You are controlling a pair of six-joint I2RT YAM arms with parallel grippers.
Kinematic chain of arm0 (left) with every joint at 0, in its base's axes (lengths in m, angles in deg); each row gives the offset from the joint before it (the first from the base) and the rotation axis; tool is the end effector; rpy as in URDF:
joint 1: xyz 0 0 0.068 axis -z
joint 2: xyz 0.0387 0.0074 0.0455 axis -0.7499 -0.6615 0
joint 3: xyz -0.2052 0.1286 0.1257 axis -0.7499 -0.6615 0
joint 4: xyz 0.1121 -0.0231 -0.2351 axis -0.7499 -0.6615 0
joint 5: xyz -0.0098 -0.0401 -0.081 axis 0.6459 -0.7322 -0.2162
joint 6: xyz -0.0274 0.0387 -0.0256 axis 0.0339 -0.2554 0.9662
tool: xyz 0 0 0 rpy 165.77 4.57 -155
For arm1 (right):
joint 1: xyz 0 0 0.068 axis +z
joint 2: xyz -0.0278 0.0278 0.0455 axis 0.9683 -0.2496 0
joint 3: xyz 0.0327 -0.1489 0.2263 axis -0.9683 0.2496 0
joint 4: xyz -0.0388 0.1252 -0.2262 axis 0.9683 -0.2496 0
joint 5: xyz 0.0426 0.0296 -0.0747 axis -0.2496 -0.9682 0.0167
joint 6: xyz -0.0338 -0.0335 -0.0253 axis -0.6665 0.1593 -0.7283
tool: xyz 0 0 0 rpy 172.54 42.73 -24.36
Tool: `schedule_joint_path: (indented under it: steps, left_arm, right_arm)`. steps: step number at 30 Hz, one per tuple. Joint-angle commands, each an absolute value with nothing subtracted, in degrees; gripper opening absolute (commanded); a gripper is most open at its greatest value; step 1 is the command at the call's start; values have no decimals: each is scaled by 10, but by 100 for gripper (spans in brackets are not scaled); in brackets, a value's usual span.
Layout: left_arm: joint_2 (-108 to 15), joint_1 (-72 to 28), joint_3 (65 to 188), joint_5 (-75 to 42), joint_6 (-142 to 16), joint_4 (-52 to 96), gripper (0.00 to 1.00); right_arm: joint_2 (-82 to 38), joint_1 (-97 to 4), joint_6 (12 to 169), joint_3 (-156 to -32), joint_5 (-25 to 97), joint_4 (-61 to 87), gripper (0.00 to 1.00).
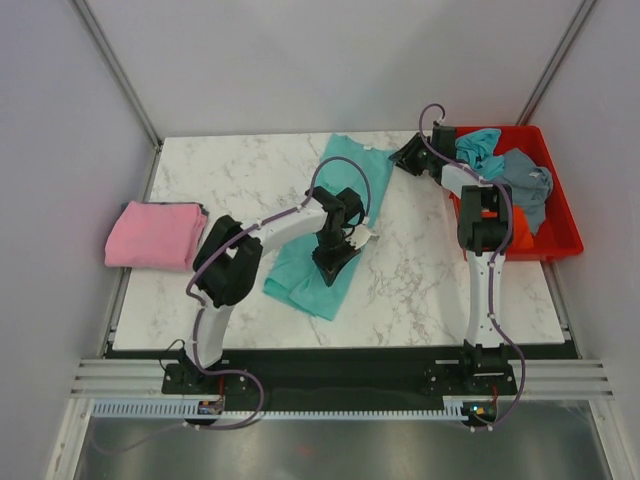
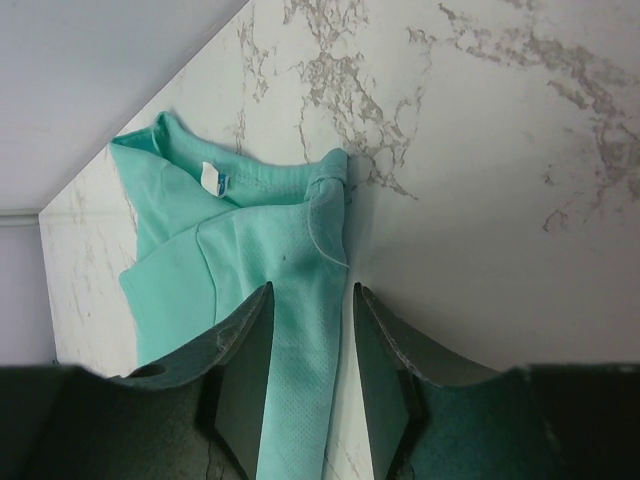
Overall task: Fold and stack the t-shirts
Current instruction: Fold the tshirt
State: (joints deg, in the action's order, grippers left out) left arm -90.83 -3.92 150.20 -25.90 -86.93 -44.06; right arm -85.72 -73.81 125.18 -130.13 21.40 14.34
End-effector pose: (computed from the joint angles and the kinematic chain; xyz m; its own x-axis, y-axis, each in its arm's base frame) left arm 0.2793 -0.2912 0.1951 -0.5552 0.8243 -0.1105 0.8121 0.5086 -0.2862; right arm 0.5635 0.0303 0.1255 -0.6257 0.5998 -0.4987 0.0993 0.6954 0.7117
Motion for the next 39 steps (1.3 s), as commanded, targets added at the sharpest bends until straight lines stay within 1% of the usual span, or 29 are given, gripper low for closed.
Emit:
schedule_joint_path:
  steps: [1,6,10,15,18,23,31,39]
  left_arm:
    - [-919,-36,1500,-293,-861,-435,2]
    - [-943,-36,1476,-300,-855,-417,2]
    - [-975,-36,1482,-300,-852,-407,2]
    - [-1015,-27,1528,-309,-847,-406,2]
    - [-1043,-17,1562,-311,-850,-407,2]
    - [-1100,2,1650,-317,-859,-427,2]
    - [-1147,20,1755,-321,-843,-432,2]
    - [-1144,56,1765,-333,-822,-403,2]
  right_arm:
    - [-877,-730,1269,-1321,207,151,46]
    - [-884,-724,1278,-1322,207,155,45]
    - [-894,-724,1280,-1332,209,156,44]
    - [-911,-720,1289,-1351,215,158,39]
    - [-928,-718,1294,-1373,221,162,33]
    - [-952,-715,1292,-1420,238,169,32]
    - [-970,-704,1294,-1449,248,186,33]
    - [-959,-701,1293,-1444,247,191,33]
